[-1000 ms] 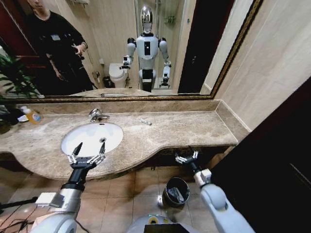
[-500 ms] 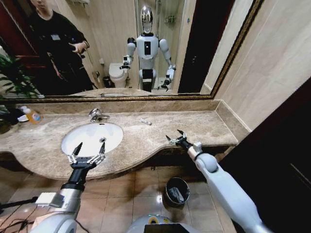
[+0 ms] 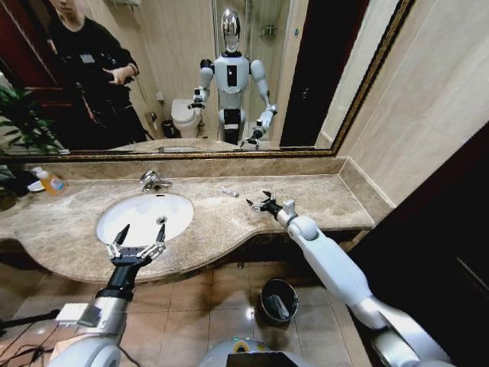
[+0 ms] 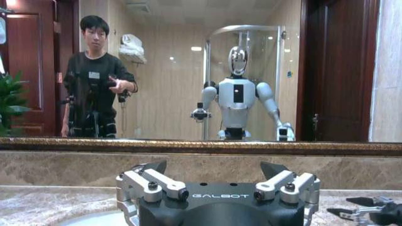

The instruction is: Pick up the trash from the sink and place it in the trash bin.

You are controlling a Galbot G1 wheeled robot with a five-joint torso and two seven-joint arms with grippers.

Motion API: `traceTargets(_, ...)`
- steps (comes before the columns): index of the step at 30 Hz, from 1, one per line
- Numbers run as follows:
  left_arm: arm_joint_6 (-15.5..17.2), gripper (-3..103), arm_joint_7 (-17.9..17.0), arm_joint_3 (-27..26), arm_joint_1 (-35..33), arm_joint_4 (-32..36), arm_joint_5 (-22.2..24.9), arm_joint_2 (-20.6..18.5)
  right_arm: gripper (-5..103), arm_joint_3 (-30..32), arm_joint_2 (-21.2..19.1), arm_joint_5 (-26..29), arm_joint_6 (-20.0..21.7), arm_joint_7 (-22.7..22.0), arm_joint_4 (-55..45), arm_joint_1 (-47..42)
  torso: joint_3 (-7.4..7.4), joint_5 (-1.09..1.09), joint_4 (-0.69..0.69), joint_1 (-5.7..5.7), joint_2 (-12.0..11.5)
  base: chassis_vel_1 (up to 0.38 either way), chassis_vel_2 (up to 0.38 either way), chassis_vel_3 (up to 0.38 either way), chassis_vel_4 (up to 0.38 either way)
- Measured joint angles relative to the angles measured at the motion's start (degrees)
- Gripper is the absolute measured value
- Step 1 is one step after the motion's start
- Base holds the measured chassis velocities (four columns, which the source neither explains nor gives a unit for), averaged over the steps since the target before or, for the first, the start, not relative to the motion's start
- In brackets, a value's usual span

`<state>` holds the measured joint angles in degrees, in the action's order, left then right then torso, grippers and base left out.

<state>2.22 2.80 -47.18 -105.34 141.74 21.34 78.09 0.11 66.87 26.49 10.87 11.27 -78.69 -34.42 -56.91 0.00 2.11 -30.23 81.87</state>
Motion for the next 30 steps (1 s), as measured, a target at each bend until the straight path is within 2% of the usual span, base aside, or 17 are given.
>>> traceTargets(10, 0.00, 100, 0.00, 0.00, 0.00, 0.00, 0.00, 0.00, 102, -3.77, 2.75, -0.29, 0.09, -0.76, 4.73, 4.16, 0.00, -0.01, 0.00, 0.01, 0.00, 0.000, 0.000, 0.000, 0.000)
traceTargets(16, 0.00, 100, 0.00, 0.00, 0.00, 0.00, 0.00, 0.00, 92, -4.81, 5.79, -0.88, -0.14, -1.06, 7.89, 5.89, 0.00, -0.01, 0.00, 0.00, 0.00, 0.000, 0.000, 0.000, 0.000)
traceTargets(19, 0.00, 100, 0.00, 0.00, 0.00, 0.00, 0.00, 0.00, 92, -4.91, 6.67, -1.18, -0.25, -1.16, 8.77, 6.27, 0.00, -0.01, 0.00, 0.01, 0.00, 0.000, 0.000, 0.000, 0.000)
traceTargets(20, 0.00, 100, 0.00, 0.00, 0.00, 0.00, 0.00, 0.00, 89, -4.96, 7.14, -1.33, -0.35, -1.20, 9.32, 6.53, 0.00, -0.01, 0.00, 0.01, 0.00, 0.000, 0.000, 0.000, 0.000)
traceTargets(24, 0.00, 100, 0.00, 0.00, 0.00, 0.00, 0.00, 0.00, 86, -5.27, 8.92, -1.97, -0.87, -1.33, 11.88, 7.97, 0.00, -0.01, 0.00, 0.01, 0.00, 0.000, 0.000, 0.000, 0.000)
traceTargets(30, 0.00, 100, 0.00, 0.00, 0.00, 0.00, 0.00, 0.00, 83, -5.49, 9.64, -2.32, -1.08, -1.39, 13.29, 8.64, 0.00, -0.01, 0.00, 0.00, 0.00, 0.000, 0.000, 0.000, 0.000)
